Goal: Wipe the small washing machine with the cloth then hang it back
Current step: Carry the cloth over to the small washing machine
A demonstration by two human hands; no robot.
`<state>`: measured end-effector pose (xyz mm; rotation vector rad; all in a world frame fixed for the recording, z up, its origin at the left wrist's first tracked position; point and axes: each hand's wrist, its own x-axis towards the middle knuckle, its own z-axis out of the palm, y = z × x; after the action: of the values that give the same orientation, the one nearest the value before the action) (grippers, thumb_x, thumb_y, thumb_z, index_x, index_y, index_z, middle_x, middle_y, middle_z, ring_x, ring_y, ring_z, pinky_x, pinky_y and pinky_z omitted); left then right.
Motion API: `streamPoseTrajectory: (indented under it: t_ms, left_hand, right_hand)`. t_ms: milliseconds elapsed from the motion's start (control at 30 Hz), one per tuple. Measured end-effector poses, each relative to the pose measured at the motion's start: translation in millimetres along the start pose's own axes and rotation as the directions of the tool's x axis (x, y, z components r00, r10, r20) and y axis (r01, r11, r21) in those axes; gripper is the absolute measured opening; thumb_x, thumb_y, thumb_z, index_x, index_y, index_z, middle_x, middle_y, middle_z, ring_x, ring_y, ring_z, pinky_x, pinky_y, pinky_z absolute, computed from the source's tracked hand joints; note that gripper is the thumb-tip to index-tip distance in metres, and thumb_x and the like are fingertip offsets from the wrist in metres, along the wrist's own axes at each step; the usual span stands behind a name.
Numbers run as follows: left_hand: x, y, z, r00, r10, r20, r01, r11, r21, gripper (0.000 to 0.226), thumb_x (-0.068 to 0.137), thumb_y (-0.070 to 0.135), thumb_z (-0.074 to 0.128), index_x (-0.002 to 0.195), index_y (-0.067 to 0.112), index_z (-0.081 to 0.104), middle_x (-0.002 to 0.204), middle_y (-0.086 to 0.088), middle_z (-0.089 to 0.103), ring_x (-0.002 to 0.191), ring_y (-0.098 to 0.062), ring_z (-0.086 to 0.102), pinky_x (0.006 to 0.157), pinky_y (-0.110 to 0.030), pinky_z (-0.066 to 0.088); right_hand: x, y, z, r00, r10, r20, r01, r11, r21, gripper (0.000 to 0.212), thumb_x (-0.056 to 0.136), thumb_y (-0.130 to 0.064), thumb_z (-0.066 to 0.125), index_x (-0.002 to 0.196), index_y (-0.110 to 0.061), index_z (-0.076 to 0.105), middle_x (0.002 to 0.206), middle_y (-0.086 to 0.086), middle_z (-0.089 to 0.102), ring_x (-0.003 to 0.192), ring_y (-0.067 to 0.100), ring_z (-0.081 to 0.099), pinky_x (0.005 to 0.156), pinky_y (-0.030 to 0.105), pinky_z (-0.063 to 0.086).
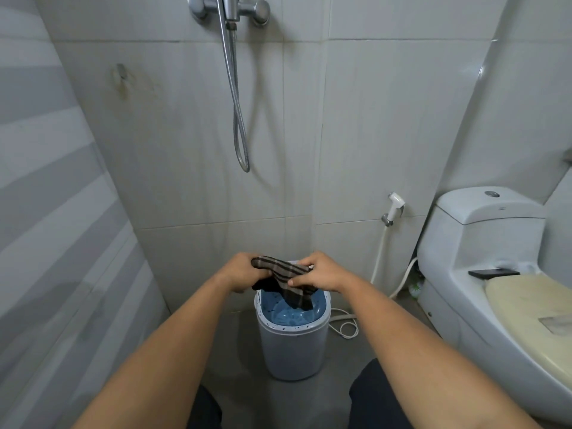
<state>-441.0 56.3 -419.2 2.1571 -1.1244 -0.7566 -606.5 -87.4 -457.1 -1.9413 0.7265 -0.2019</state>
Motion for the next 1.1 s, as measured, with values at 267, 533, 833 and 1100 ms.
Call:
streamPoseTrajectory:
  t_ms: [267,533,833,1100]
  left_hand:
    - [-17.0,1.3,22.4,0.928,-0.328,-0.179,0.157,0.777,-0.610,0.037,0.090,0.022,0.074,0.120,0.009,0.057,0.106,-0.010,0.063,0.089,-0.027,0.065,0.080,-0.046,0.062]
    - [-46.0,13.9,38.9,0.967,-0.249,0.061,0.168,0.434,-0.885,0.012,0.096,0.015,0.061,0.101,0.006,0.068,0.086,-0.006,0.071,0.078,-0.024,0.073,0.072,-0.038,0.063]
    - [-14.6,-18.5,50.2,0.902,-0.271,-0.335,0.145,0.924,-0.355,0.045,0.091,0.042,0.056,0.130,0.020,0.063,0.132,-0.007,0.064,0.114,-0.028,0.064,0.093,-0.038,0.051]
    - [89.8,-141.8,94.0,0.884,-0.451,-0.122,0.374,0.839,-0.395,0.031,0.093,0.031,0.061,0.119,0.015,0.066,0.125,-0.011,0.067,0.110,-0.037,0.067,0.092,-0.050,0.057]
  right_hand:
    - [-14.9,-13.0,12.3,0.974,-0.029,-0.226,0.074,0.978,0.194,0.025,0.086,-0.008,0.077,0.110,-0.012,0.076,0.098,0.005,0.079,0.082,0.010,0.074,0.078,0.022,0.056]
    - [-36.2,-14.1,36.0,0.988,0.032,-0.151,0.023,0.937,0.349,0.029,0.079,-0.016,0.080,0.104,-0.010,0.067,0.092,0.011,0.076,0.085,0.021,0.072,0.077,0.034,0.057]
    - [-25.4,39.3,65.0,0.916,0.374,0.145,-0.308,0.425,0.851,0.042,0.080,-0.004,0.051,0.119,0.005,0.063,0.098,0.025,0.068,0.088,0.038,0.066,0.079,0.045,0.055]
    - [75.3,117.6,102.0,0.865,0.449,0.222,-0.324,0.165,0.932,0.038,0.091,-0.027,0.062,0.118,-0.001,0.068,0.097,0.020,0.072,0.087,0.034,0.066,0.080,0.049,0.058]
